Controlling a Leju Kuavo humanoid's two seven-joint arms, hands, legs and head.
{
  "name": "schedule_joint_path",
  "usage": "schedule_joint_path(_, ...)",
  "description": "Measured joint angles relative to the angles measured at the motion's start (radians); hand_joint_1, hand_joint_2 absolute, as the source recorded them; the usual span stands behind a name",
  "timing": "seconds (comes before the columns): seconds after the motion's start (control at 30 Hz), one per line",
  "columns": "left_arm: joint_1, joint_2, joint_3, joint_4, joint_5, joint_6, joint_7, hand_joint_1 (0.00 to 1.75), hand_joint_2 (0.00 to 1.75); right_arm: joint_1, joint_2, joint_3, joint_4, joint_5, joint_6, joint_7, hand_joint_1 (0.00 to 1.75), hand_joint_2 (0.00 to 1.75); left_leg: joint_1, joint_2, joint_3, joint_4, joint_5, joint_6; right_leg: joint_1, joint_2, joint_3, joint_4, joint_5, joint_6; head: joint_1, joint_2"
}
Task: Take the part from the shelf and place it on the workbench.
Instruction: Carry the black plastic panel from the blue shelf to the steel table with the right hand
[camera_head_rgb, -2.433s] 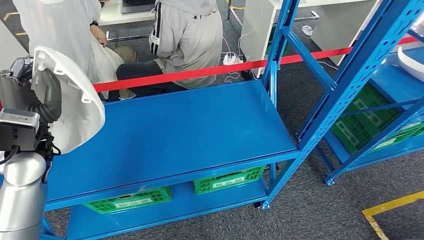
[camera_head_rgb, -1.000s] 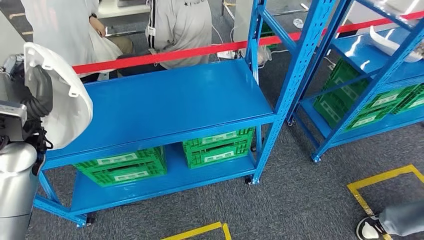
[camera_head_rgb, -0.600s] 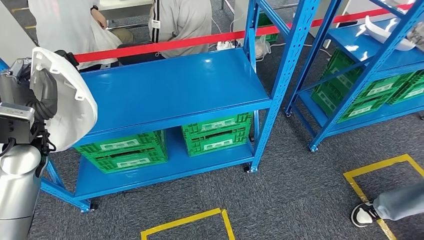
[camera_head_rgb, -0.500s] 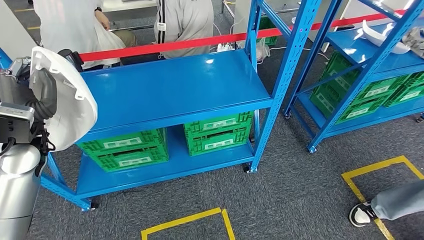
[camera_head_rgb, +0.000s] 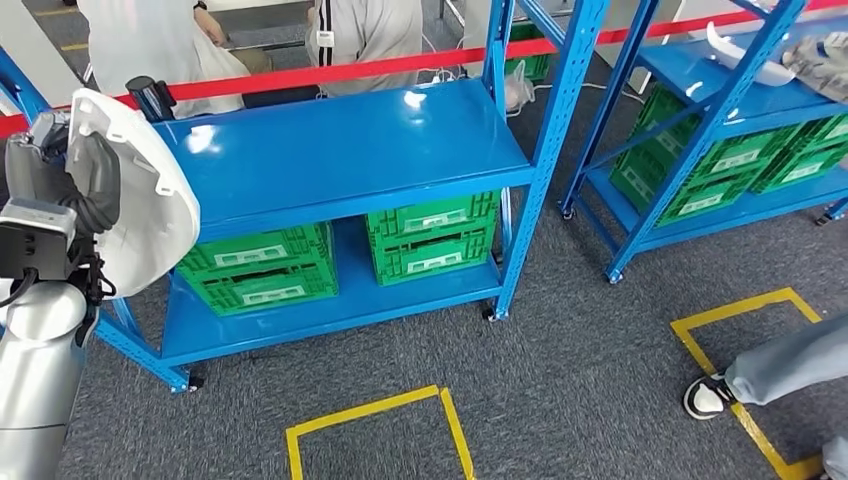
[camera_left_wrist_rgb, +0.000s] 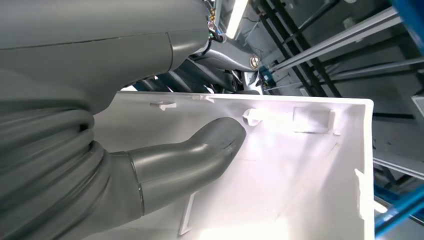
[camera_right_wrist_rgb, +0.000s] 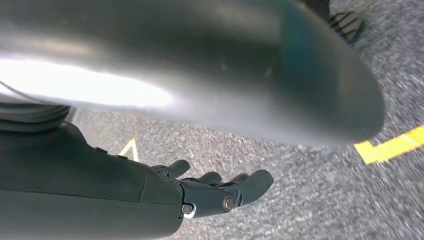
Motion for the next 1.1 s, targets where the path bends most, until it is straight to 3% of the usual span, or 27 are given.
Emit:
schedule_joint_path(0.03, 0.000, 0.001, 0.000, 0.001, 0.001, 0.000, -0.001, 1.75, 1.75, 0.000, 0.000, 0.000, 0.000, 0.000, 0.000, 0.001, 0.00, 0.00, 0.001, -0.001, -0.003, 0.000, -0.001, -0.006, -0.002, -0.002, -0.006, -0.005, 0.011, -0.005, 0.001, 0.000)
schedule_joint_path(0.07, 0.001, 0.003, 0.000, 0.003, 0.003, 0.000, -0.001, 1.75, 1.75, 0.001, 0.000, 0.000, 0.000, 0.001, 0.000, 0.001, 0.00, 0.00, 0.002, -0.003, -0.010, 0.015, -0.025, -0.011, -0.005, -0.004, -0.017, -0.009, 0.026, -0.011, -0.001, 0.000)
schedule_joint_path(0.1, 0.002, 0.004, 0.000, 0.004, 0.004, 0.000, -0.003, 1.75, 1.75, 0.001, 0.000, 0.000, 0.001, 0.001, 0.000, 0.002, 0.00, 0.00, 0.003, -0.005, -0.022, 0.050, -0.070, -0.017, -0.008, -0.007, -0.030, -0.013, 0.042, -0.016, -0.002, 0.000)
schedule_joint_path(0.17, 0.004, 0.006, -0.001, 0.006, 0.002, 0.002, -0.005, 1.75, 1.75, 0.001, 0.000, 0.000, 0.001, 0.001, -0.001, 0.002, 0.00, 0.00, 0.007, -0.007, -0.049, 0.173, -0.181, -0.026, -0.008, -0.009, -0.062, -0.014, 0.070, -0.021, -0.005, 0.000)
schedule_joint_path(0.2, 0.006, 0.005, -0.002, 0.007, -0.002, 0.005, -0.005, 1.75, 1.75, 0.001, 0.000, 0.000, 0.001, 0.001, 0.000, 0.003, 0.00, 0.00, 0.009, -0.007, -0.057, 0.237, -0.209, -0.030, -0.009, -0.010, -0.078, -0.012, 0.083, -0.020, -0.005, 0.000)
schedule_joint_path(0.23, 0.008, 0.003, -0.003, 0.008, -0.007, 0.007, -0.004, 1.75, 1.75, 0.001, 0.001, 0.000, 0.001, 0.001, 0.000, 0.003, 0.00, 0.00, 0.010, -0.007, -0.054, 0.281, -0.211, -0.033, -0.010, -0.010, -0.095, -0.011, 0.096, -0.018, -0.005, 0.000)
schedule_joint_path(0.27, 0.010, 0.001, -0.004, 0.008, -0.012, 0.009, -0.001, 1.75, 1.75, 0.001, 0.001, 0.000, 0.001, 0.001, 0.000, 0.004, 0.00, 0.00, 0.012, -0.007, -0.035, 0.293, -0.190, -0.036, -0.012, -0.011, -0.112, -0.008, 0.109, -0.014, -0.005, 0.000)
schedule_joint_path(0.3, 0.010, -0.001, -0.005, 0.008, -0.015, 0.010, 0.001, 1.75, 1.75, 0.001, 0.001, 0.000, 0.001, 0.001, 0.000, 0.005, 0.00, 0.00, 0.014, -0.007, -0.001, 0.270, -0.162, -0.038, -0.014, -0.012, -0.130, -0.005, 0.120, -0.010, -0.005, 0.000)
schedule_joint_path(0.33, 0.010, -0.003, -0.006, 0.008, -0.019, 0.011, 0.004, 1.75, 1.75, 0.000, 0.002, 0.000, 0.001, 0.001, -0.001, 0.005, 0.00, 0.00, 0.017, -0.007, 0.051, 0.213, -0.145, -0.041, -0.016, -0.012, -0.144, 0.000, 0.130, -0.005, -0.006, 0.000)
schedule_joint_path(0.4, 0.006, -0.010, -0.008, 0.007, -0.024, 0.012, 0.010, 1.75, 1.75, -0.001, 0.002, 0.000, 0.000, 0.000, -0.001, 0.006, 0.00, 0.00, 0.017, -0.009, 0.160, 0.067, -0.163, -0.038, -0.016, -0.011, -0.166, 0.011, 0.148, 0.007, -0.006, 0.000)
schedule_joint_path(0.43, 0.003, -0.013, -0.009, 0.006, -0.027, 0.013, 0.012, 1.75, 1.75, -0.001, 0.001, 0.000, 0.000, -0.001, -0.001, 0.006, 0.00, 0.00, 0.016, -0.010, 0.191, 0.017, -0.182, -0.032, -0.015, -0.011, -0.171, 0.013, 0.157, 0.013, -0.006, 0.000)
schedule_joint_path(0.47, 0.002, -0.017, -0.009, 0.006, -0.030, 0.014, 0.014, 1.75, 1.75, -0.001, 0.001, 0.000, 0.000, -0.002, -0.002, 0.005, 0.00, 0.00, 0.012, -0.010, 0.201, -0.006, -0.193, -0.022, -0.014, -0.010, -0.174, 0.013, 0.166, 0.019, -0.006, 0.000)
schedule_joint_path(0.53, 0.001, -0.027, -0.011, 0.007, -0.035, 0.016, 0.018, 1.75, 1.75, 0.001, 0.002, 0.000, 0.000, -0.003, -0.002, 0.005, 0.00, 0.00, 0.011, -0.007, 0.184, -0.007, -0.181, 0.001, -0.017, -0.010, -0.179, 0.011, 0.176, 0.032, -0.005, 0.000)
schedule_joint_path(0.57, 0.001, -0.034, -0.011, 0.007, -0.040, 0.017, 0.021, 1.75, 1.75, 0.002, 0.002, 0.000, 0.000, -0.005, -0.002, 0.005, 0.00, 0.00, 0.011, -0.005, 0.173, -0.006, -0.171, 0.012, -0.020, -0.009, -0.186, 0.024, 0.155, 0.039, -0.005, 0.000)
schedule_joint_path(0.6, 0.000, -0.041, -0.011, 0.007, -0.044, 0.018, 0.024, 1.75, 1.75, 0.004, 0.002, 0.000, 0.000, -0.006, -0.003, 0.005, 0.00, 0.00, 0.012, -0.003, 0.161, -0.006, -0.158, 0.021, -0.022, -0.008, -0.199, 0.057, 0.114, 0.045, -0.004, 0.000)
schedule_joint_path(0.67, 0.001, -0.053, -0.011, 0.006, -0.056, 0.020, 0.031, 1.75, 1.75, 0.003, 0.004, 0.000, 0.000, -0.006, -0.003, 0.004, 0.00, 0.00, 0.011, -0.003, 0.132, -0.005, -0.131, 0.029, -0.023, -0.007, -0.233, 0.175, 0.006, 0.053, -0.003, 0.000)
schedule_joint_path(0.7, 0.002, -0.058, -0.011, 0.005, -0.062, 0.021, 0.035, 1.75, 1.75, 0.003, 0.004, 0.000, 0.000, -0.006, -0.002, 0.003, 0.00, 0.00, 0.010, -0.004, 0.116, -0.003, -0.118, 0.029, -0.023, -0.007, -0.245, 0.240, -0.028, 0.054, -0.003, 0.000)
schedule_joint_path(0.73, 0.004, -0.062, -0.011, 0.003, -0.069, 0.022, 0.041, 1.75, 1.75, 0.003, 0.004, 0.000, 0.000, -0.005, -0.002, 0.002, 0.00, 0.00, 0.008, -0.004, 0.098, -0.001, -0.106, 0.029, -0.022, -0.006, -0.247, 0.285, -0.035, 0.054, -0.003, 0.000)
schedule_joint_path(0.77, 0.006, -0.064, -0.011, -0.001, -0.074, 0.023, 0.045, 1.75, 1.75, 0.002, 0.005, 0.000, 0.000, -0.004, -0.001, 0.001, 0.00, 0.00, 0.007, -0.004, 0.080, 0.002, -0.094, 0.028, -0.021, -0.006, -0.233, 0.302, -0.022, 0.052, -0.003, 0.000)
schedule_joint_path(0.8, 0.009, -0.066, -0.011, -0.006, -0.079, 0.023, 0.049, 1.75, 1.75, 0.002, 0.005, 0.000, 0.000, -0.003, 0.000, 0.001, 0.00, 0.00, 0.006, -0.004, 0.063, 0.005, -0.083, 0.027, -0.020, -0.006, -0.202, 0.284, 0.004, 0.047, -0.003, 0.000)
schedule_joint_path(0.83, 0.011, -0.067, -0.011, -0.011, -0.083, 0.023, 0.052, 1.75, 1.75, 0.002, 0.005, 0.000, 0.000, -0.002, 0.000, 0.000, 0.00, 0.00, 0.005, -0.004, 0.049, 0.008, -0.073, 0.025, -0.017, -0.004, -0.154, 0.233, 0.026, 0.040, -0.002, 0.000)
schedule_joint_path(0.87, 0.012, -0.068, -0.011, -0.018, -0.085, 0.023, 0.054, 1.75, 1.75, 0.001, 0.004, 0.000, 0.000, -0.002, 0.001, 0.000, 0.00, 0.00, 0.004, -0.004, 0.037, 0.011, -0.065, 0.022, -0.012, -0.003, -0.097, 0.160, 0.028, 0.030, -0.002, 0.000)
schedule_joint_path(0.93, 0.016, -0.069, -0.008, -0.030, -0.088, 0.023, 0.056, 1.75, 1.75, -0.001, 0.002, 0.000, 0.000, 0.000, 0.005, -0.001, 0.00, 0.00, 0.003, -0.002, 0.026, 0.012, -0.048, 0.013, -0.005, -0.001, -0.012, 0.038, 0.010, 0.017, -0.003, 0.000)
schedule_joint_path(0.97, 0.018, -0.069, -0.006, -0.035, -0.088, 0.022, 0.056, 1.75, 1.75, -0.002, 0.002, 0.000, -0.001, 0.001, 0.007, -0.001, 0.00, 0.00, 0.004, -0.001, 0.025, 0.009, -0.039, 0.007, -0.001, -0.001, 0.003, 0.008, 0.001, 0.014, -0.003, 0.000)
schedule_joint_path(1.03, 0.028, -0.068, -0.003, -0.046, -0.091, 0.021, 0.056, 1.75, 1.75, -0.001, 0.004, 0.000, 0.000, 0.001, 0.010, -0.002, 0.00, 0.00, 0.005, 0.000, 0.021, 0.003, -0.025, -0.006, -0.003, -0.003, -0.006, -0.006, 0.018, 0.007, -0.002, 0.000)
schedule_joint_path(1.07, 0.034, -0.066, -0.001, -0.052, -0.093, 0.019, 0.056, 1.75, 1.75, 0.000, 0.005, 0.000, 0.000, 0.001, 0.012, -0.002, 0.00, 0.00, 0.005, -0.002, 0.015, 0.009, -0.036, -0.012, -0.006, -0.005, -0.015, -0.010, 0.030, 0.000, -0.003, 0.000)
schedule_joint_path(1.1, 0.040, -0.062, 0.002, -0.057, -0.095, 0.018, 0.056, 1.75, 1.75, 0.000, 0.005, 0.000, 0.000, 0.001, 0.013, -0.003, 0.00, 0.00, 0.006, -0.004, 0.004, 0.032, -0.069, -0.016, -0.009, -0.007, -0.027, -0.014, 0.044, -0.007, -0.006, 0.000)
